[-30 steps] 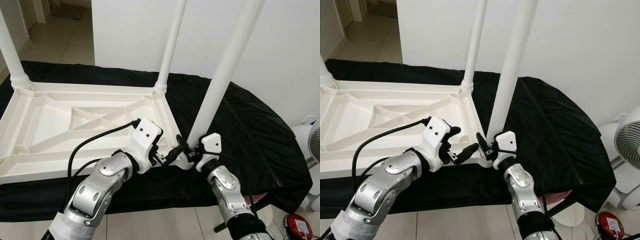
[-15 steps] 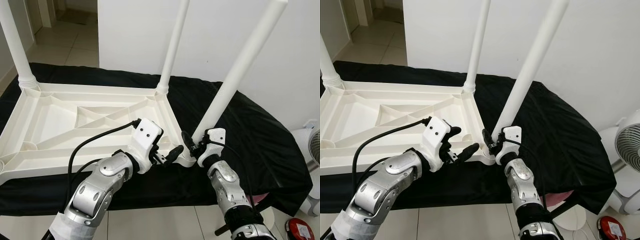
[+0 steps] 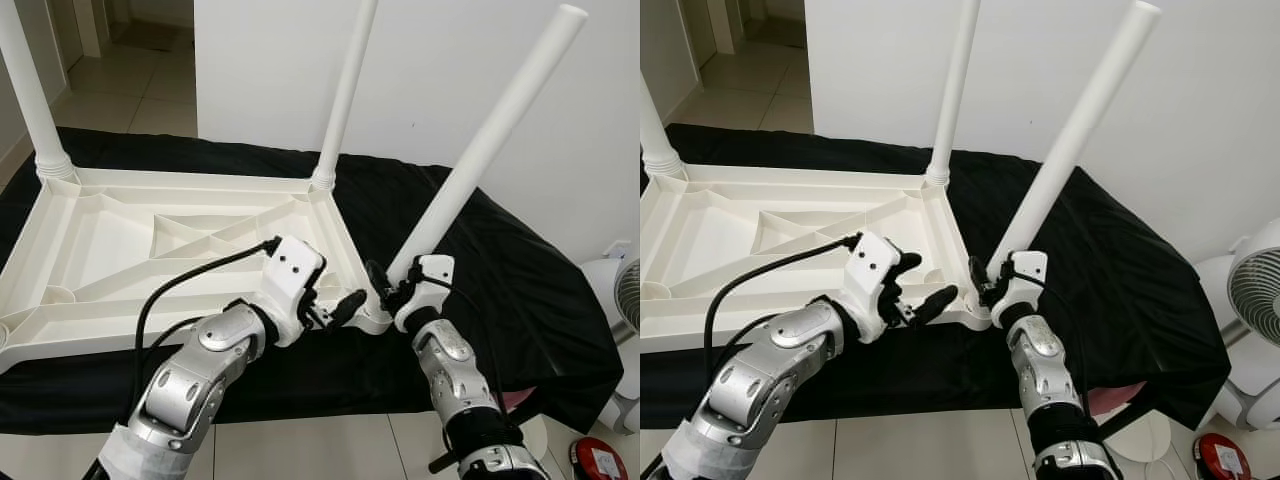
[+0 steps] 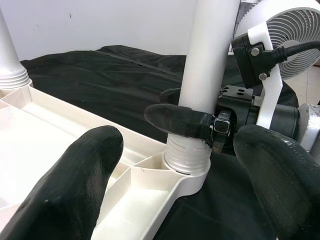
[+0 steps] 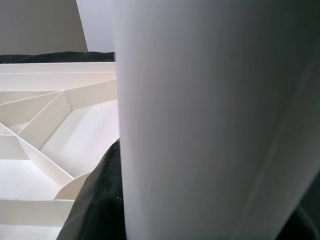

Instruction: Building children table

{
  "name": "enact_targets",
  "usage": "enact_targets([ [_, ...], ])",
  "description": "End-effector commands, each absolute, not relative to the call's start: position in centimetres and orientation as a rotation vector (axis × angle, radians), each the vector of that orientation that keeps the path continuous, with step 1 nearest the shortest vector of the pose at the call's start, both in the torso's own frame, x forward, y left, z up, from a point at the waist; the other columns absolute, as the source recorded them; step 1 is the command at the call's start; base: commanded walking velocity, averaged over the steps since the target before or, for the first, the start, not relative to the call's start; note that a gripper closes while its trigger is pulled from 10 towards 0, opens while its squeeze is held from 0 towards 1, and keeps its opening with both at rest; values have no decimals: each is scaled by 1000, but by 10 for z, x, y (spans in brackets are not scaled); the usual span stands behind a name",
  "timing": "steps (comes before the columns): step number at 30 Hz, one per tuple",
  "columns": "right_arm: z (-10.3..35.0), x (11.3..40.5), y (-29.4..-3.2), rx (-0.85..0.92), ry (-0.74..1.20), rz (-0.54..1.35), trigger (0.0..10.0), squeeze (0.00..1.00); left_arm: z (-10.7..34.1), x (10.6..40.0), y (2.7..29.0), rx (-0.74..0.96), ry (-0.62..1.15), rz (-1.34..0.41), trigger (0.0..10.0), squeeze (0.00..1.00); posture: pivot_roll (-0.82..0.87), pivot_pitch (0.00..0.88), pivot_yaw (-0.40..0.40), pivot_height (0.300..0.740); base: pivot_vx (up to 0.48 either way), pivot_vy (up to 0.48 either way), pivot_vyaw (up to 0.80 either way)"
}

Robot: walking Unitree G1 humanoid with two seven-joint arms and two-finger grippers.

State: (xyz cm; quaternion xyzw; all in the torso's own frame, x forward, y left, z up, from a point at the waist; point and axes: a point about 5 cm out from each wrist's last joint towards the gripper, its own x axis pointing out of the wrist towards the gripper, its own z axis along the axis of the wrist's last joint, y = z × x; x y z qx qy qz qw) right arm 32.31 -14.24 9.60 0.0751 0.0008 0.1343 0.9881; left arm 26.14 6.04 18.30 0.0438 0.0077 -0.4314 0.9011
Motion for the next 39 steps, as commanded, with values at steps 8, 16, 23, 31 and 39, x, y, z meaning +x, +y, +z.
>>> enact_targets([
  [8, 65, 321, -162, 127, 288, 246, 10000, 0, 190, 262, 56, 90, -4, -916, 10000, 0, 30, 0, -122, 740, 0, 0, 0],
  [16, 88, 317, -147, 74, 104, 366, 10000, 0, 194, 266, 56, 96, -25, -905, 10000, 0, 34, 0, -123, 740, 0, 0, 0],
  [23, 109, 318, -142, 68, -1, 412, 10000, 0, 199, 269, 52, 80, -45, -921, 10000, 392, 32, 0, -119, 740, 0, 0, 0],
  [31, 142, 322, -143, 123, -105, 499, 10000, 0, 215, 277, 44, 5, -81, -979, 10000, 1000, 27, 0, -118, 740, 0, 0, 0],
  [39, 148, 318, -137, 31, -129, 628, 10000, 0, 242, 286, 34, -36, -155, -1000, 10000, 0, 23, 0, -116, 740, 0, 0, 0],
])
